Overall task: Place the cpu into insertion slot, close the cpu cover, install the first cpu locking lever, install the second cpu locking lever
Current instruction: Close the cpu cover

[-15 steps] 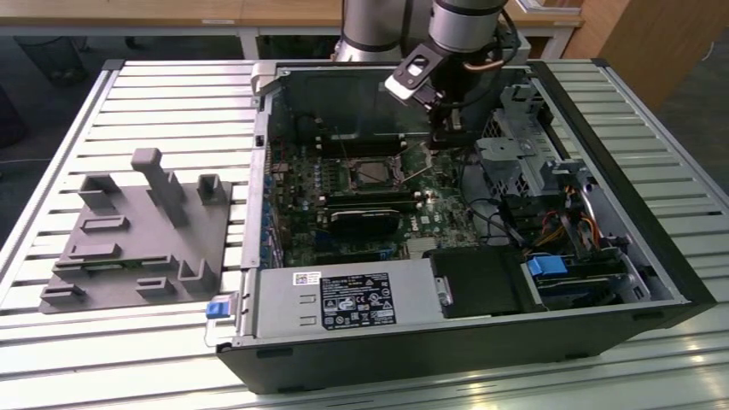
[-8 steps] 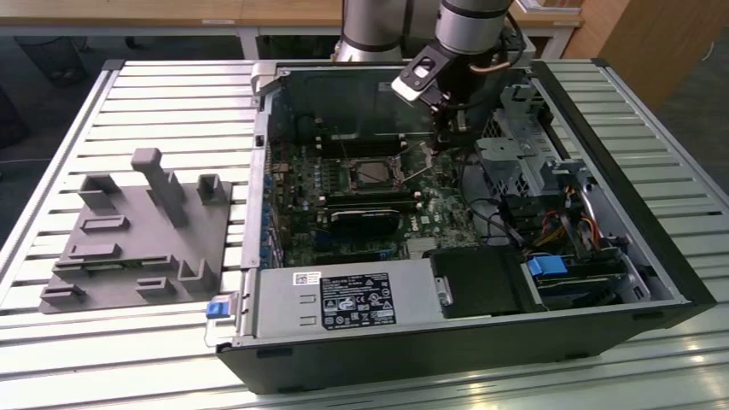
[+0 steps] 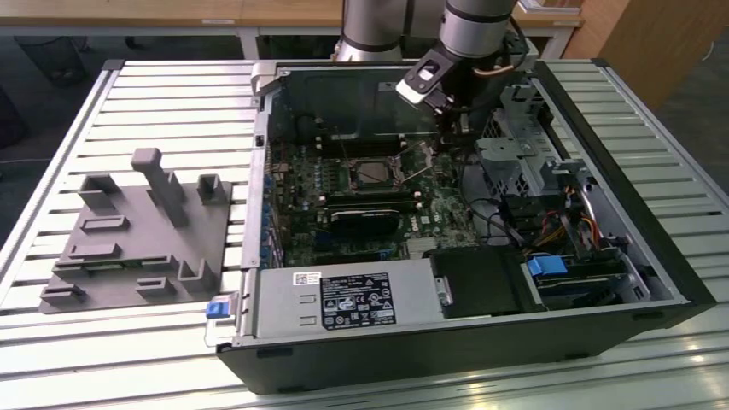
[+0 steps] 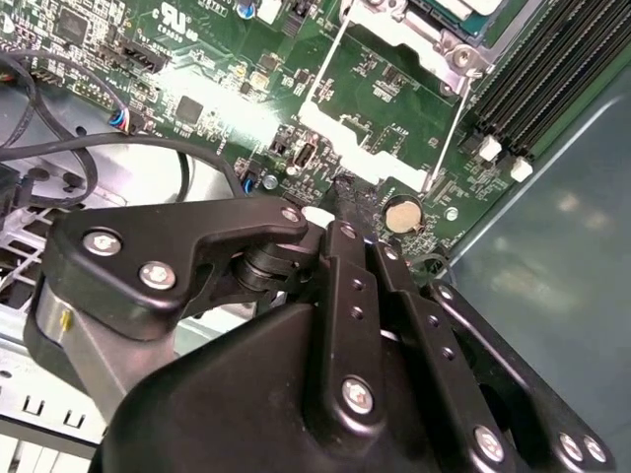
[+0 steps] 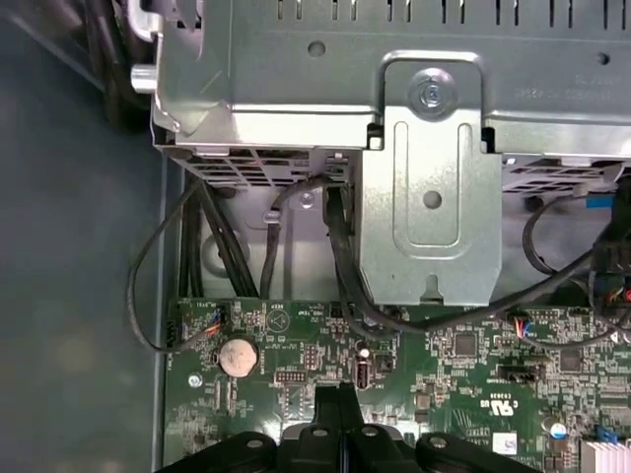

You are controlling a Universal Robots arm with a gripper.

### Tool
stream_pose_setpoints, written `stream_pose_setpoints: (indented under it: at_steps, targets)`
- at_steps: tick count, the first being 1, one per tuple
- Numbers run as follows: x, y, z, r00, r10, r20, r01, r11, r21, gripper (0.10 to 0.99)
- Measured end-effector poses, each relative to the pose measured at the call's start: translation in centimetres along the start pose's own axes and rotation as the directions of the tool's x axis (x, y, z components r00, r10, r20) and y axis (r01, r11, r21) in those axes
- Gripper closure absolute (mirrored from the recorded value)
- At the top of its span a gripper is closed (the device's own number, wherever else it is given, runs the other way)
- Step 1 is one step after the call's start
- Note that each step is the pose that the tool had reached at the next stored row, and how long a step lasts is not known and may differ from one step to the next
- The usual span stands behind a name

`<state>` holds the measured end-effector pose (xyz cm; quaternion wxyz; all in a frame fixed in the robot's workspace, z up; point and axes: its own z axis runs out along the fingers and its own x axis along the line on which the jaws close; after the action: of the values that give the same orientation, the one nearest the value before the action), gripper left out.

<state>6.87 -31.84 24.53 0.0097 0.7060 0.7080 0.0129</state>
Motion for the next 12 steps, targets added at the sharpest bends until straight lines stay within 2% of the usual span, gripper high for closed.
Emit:
stream_pose_setpoints:
  at_steps: [8, 12]
  targets:
    - [0.03, 0.14, 0.88, 1.0000, 0.000, -0.0001, 0.000, 1.0000, 0.002, 0.980]
    - [0.03, -0.10, 0.97, 1.0000, 0.000, 0.0002, 0.000, 1.0000, 0.003, 0.980]
